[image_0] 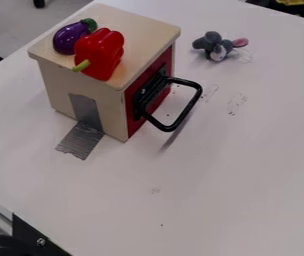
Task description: Put the eggplant to the right corner of the table
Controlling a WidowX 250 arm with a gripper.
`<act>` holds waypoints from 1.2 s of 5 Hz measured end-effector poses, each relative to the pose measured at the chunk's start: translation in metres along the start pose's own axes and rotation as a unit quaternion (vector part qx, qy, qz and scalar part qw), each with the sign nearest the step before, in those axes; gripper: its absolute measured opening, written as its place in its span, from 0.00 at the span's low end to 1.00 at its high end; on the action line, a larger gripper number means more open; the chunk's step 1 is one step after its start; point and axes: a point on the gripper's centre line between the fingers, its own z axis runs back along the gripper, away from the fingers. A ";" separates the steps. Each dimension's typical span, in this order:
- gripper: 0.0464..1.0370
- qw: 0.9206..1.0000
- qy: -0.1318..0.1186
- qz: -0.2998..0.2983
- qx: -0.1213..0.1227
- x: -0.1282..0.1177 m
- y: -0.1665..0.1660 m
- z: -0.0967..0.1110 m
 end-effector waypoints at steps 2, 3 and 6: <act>0.96 0.999 0.036 0.010 -0.007 -0.014 0.004 -0.029; 0.96 0.998 0.051 0.020 -0.008 -0.028 0.012 -0.053; 0.69 0.997 0.072 0.016 0.018 -0.039 0.025 -0.088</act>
